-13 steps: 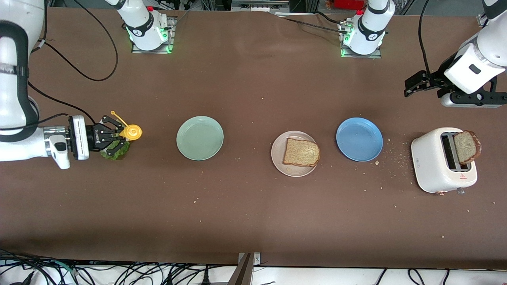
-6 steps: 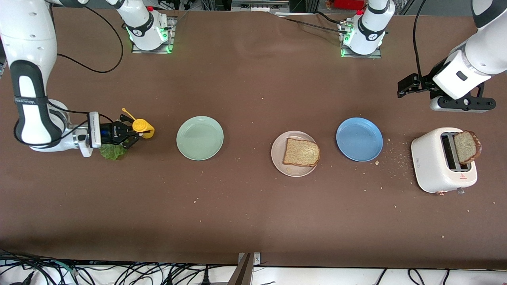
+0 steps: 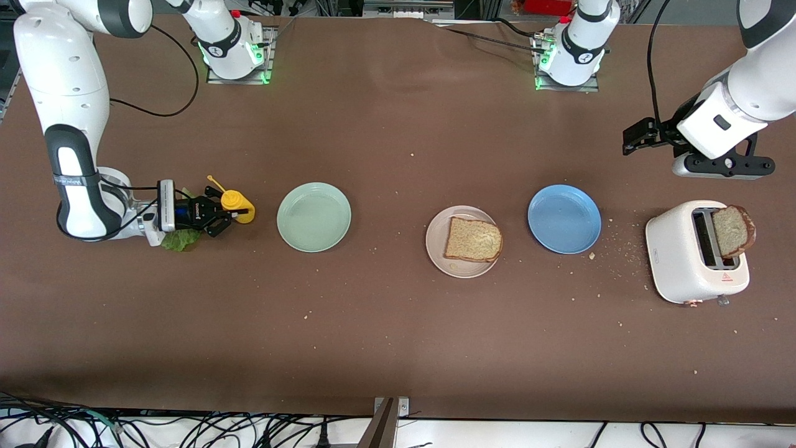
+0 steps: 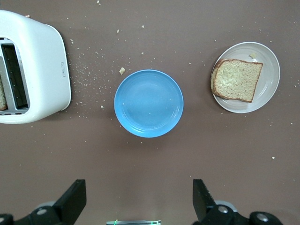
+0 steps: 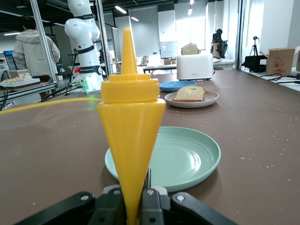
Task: Make sandwich in beige plate with both arms
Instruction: 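Lower the mustard bottle onto the table and open the right gripper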
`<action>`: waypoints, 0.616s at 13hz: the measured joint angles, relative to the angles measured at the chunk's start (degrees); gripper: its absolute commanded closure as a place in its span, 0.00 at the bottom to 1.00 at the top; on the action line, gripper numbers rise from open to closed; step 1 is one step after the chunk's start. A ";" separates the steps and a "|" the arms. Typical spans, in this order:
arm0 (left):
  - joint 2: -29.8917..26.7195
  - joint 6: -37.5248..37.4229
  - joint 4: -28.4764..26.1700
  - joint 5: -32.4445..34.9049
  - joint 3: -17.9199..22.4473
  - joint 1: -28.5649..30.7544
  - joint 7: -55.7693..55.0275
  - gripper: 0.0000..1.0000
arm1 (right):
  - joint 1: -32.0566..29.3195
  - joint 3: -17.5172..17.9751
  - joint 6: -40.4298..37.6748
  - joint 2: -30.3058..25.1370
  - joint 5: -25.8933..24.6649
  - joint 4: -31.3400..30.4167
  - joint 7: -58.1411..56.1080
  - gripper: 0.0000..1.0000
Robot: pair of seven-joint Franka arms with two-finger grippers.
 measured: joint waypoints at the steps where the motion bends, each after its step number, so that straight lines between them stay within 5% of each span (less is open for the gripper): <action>1: 0.00 0.00 0.00 0.00 0.00 0.00 0.00 0.00 | -0.08 0.00 -0.08 0.83 0.67 0.20 -0.85 1.00; 2: 0.01 0.00 0.00 0.00 0.00 0.00 0.00 0.00 | -0.17 0.00 -0.32 1.71 1.28 0.46 -1.34 0.98; 3: 0.01 0.00 0.00 0.00 0.00 0.00 0.00 0.00 | -0.23 0.00 -0.53 2.42 1.77 0.78 -1.62 0.71; 5: 0.01 0.00 0.00 0.00 0.00 0.00 0.00 0.00 | -0.32 0.00 -0.93 3.19 1.91 1.30 -1.73 0.45; 6: 0.01 0.00 0.00 0.00 0.00 0.00 0.00 0.00 | -0.35 0.00 -1.10 3.26 1.93 1.43 -1.73 0.01; 8: 0.01 0.00 0.00 0.00 0.00 0.00 0.00 0.00 | -0.51 -0.01 -1.39 3.27 1.96 1.57 -1.73 0.00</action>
